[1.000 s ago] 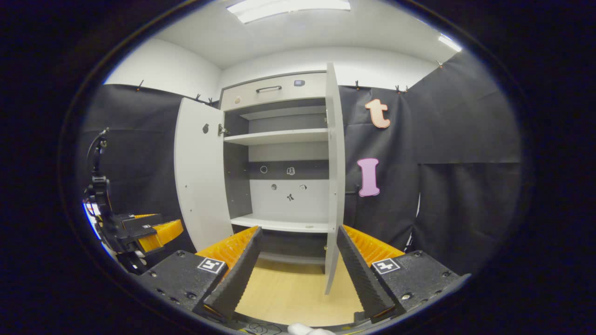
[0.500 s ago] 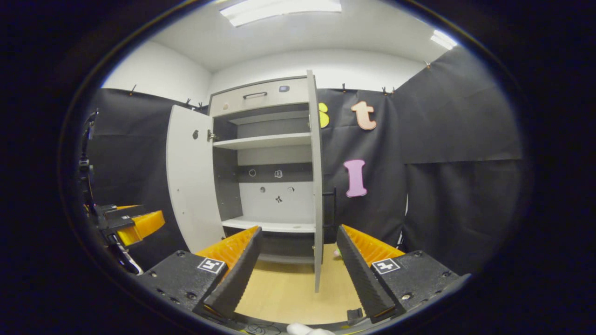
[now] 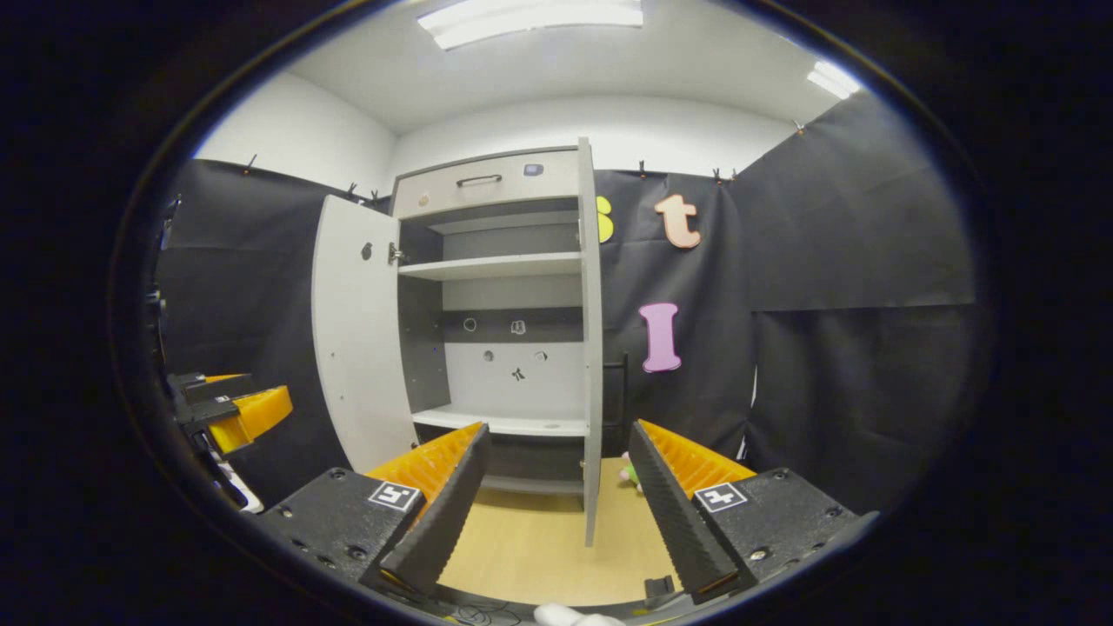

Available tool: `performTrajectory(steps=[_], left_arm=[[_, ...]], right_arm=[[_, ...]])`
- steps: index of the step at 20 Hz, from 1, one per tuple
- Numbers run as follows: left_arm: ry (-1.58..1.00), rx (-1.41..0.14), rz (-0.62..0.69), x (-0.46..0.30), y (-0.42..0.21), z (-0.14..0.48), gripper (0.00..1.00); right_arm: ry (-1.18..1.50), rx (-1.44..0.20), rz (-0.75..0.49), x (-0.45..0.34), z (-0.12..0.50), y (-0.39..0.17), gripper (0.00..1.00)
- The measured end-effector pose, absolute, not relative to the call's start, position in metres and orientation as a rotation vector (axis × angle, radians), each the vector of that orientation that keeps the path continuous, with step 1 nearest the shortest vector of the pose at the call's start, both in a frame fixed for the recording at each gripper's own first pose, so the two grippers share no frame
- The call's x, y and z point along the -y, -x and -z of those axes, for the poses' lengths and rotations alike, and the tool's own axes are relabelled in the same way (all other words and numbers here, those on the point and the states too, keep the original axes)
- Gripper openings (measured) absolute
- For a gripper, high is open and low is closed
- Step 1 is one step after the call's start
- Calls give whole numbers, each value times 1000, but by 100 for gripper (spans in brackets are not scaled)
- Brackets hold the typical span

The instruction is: Open the right door of the double-door shoe cabinet with the right hand, and open the left door with the left hand.

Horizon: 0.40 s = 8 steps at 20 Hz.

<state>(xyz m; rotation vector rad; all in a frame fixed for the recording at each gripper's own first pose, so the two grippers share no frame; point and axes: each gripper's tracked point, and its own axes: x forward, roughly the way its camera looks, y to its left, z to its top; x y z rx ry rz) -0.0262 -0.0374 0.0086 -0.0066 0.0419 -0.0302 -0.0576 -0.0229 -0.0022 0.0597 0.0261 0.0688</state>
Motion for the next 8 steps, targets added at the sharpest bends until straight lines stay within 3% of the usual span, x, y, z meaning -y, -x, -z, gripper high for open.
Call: performTrajectory(steps=[8], left_arm=[[5,-35,26,32,27,-11,97]], right_arm=[[-59,-25,-72,14,-2,60,99]])
